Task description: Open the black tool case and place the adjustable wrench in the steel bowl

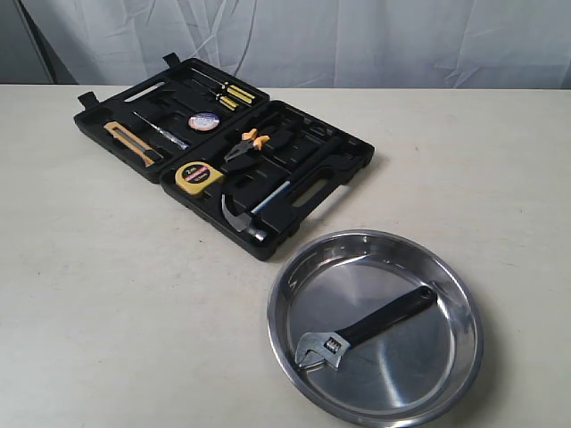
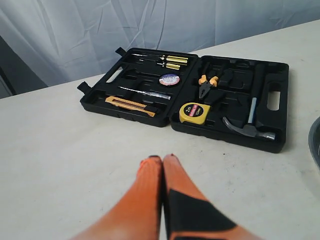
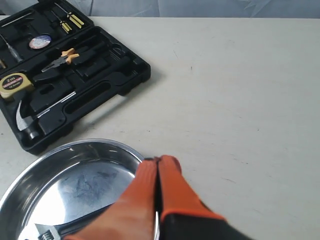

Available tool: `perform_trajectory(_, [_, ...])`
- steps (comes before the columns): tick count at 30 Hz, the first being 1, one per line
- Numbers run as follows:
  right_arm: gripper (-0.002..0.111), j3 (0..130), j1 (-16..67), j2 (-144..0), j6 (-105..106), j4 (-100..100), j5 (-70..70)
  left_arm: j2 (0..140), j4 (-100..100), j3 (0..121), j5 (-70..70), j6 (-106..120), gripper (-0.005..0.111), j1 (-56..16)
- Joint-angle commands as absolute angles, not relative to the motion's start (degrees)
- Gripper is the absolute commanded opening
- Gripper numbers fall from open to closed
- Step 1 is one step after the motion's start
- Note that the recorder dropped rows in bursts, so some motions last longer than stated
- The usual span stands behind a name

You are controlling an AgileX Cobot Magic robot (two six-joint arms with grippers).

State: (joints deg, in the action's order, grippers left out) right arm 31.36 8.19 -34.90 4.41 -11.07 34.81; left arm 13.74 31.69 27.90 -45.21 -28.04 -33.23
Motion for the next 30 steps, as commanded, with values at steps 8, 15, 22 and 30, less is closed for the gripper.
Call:
perform_trajectory(8, [-0.001,31.09,8.00,-34.66,4.46,-11.04,34.03,13.43,32.98,27.31,-36.60,-29.56,0.000,-31.74])
perform_trajectory(15, [-0.001,31.09,8.00,-34.66,4.46,-11.04,34.03,13.43,11.40,21.32,-18.58,-11.40,0.000,-17.56])
perform_trajectory(22, [-0.001,31.09,8.00,-34.66,4.46,-11.04,34.03,12.34,1.07,13.90,-14.43,-5.73,0.000,-6.09])
perform_trajectory(30, [-0.001,31.09,8.00,-34.66,4.46,-11.04,34.03,6.64,-0.79,6.80,-12.63,-2.23,0.000,-1.14])
